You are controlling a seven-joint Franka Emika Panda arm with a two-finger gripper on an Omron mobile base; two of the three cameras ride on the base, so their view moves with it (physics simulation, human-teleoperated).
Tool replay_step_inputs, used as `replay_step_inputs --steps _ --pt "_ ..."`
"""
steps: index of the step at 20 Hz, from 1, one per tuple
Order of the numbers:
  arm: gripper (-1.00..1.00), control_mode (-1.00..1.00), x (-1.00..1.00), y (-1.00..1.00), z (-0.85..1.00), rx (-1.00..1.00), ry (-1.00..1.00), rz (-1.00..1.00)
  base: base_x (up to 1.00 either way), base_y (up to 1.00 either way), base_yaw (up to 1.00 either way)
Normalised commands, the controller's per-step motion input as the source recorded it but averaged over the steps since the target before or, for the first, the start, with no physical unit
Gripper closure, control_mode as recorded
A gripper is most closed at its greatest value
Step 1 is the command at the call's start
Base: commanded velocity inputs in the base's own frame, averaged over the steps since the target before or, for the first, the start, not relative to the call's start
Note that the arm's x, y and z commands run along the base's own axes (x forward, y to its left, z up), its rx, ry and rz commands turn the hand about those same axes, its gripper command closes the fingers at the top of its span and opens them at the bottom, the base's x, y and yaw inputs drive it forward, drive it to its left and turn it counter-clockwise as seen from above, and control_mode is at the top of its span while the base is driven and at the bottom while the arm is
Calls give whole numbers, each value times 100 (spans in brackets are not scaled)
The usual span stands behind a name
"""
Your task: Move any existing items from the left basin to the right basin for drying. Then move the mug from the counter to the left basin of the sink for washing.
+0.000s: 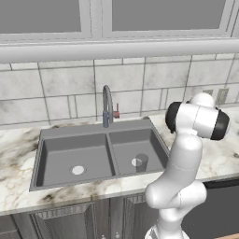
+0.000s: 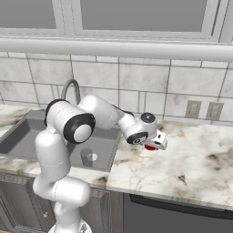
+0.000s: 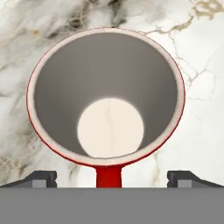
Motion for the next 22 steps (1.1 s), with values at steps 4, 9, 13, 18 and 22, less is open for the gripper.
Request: replay_step_inputs --steps 4,9,13,18,22 --pt "-100 -100 0 0 -1 0 0 2 0 0 0" --pt "100 -100 0 0 -4 0 0 1 0 0 0" --pt "100 -100 0 0 0 0 0 0 0 0 0" --pt "100 -100 0 0 0 0 0 0 0 0 0" --pt "100 -100 0 0 -1 0 0 1 0 0 0"
